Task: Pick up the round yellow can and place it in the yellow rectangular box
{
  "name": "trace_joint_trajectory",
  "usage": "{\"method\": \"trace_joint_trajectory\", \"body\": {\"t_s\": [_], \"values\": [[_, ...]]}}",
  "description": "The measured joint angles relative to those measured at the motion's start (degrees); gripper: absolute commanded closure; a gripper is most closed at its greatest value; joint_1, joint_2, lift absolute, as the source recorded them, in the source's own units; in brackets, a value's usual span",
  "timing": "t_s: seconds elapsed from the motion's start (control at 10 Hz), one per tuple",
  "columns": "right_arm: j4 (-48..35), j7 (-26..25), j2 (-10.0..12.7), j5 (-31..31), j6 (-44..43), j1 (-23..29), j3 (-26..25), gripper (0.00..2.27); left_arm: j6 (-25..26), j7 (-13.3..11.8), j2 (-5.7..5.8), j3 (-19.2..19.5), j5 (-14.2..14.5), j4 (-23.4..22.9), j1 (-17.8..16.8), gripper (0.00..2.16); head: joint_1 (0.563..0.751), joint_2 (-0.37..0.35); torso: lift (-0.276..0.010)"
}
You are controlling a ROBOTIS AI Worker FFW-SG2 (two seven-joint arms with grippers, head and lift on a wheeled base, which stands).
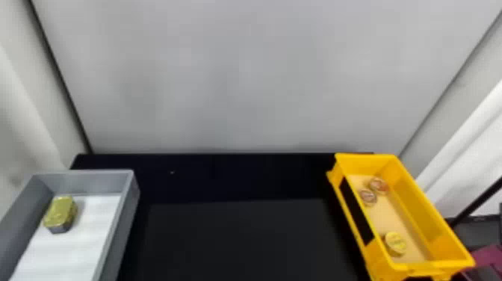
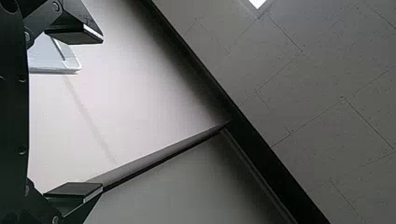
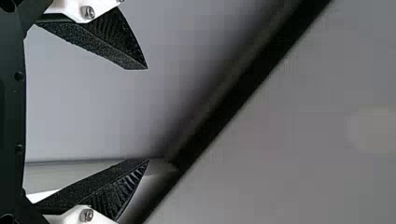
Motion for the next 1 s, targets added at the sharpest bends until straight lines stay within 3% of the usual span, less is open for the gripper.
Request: {"method": "trace_joint_trajectory", "body": {"t_s": [0.3, 1.0], "values": [[-0.91, -1.46, -1.02, 4.04, -5.36, -2.32, 5.09, 0.08, -0.72, 0.81, 0.14, 0.69, 0.01, -0.04, 1.03, 0.15, 0.694, -0.171, -0.001], [-0.89, -1.86, -1.17, 5.33, -5.51, -2.1, 6.11, 0.08, -1.12, 1.34, 0.07, 0.75, -0.08, -0.03, 1.63, 0.15, 0.694, -0.171, -0.001]]}}
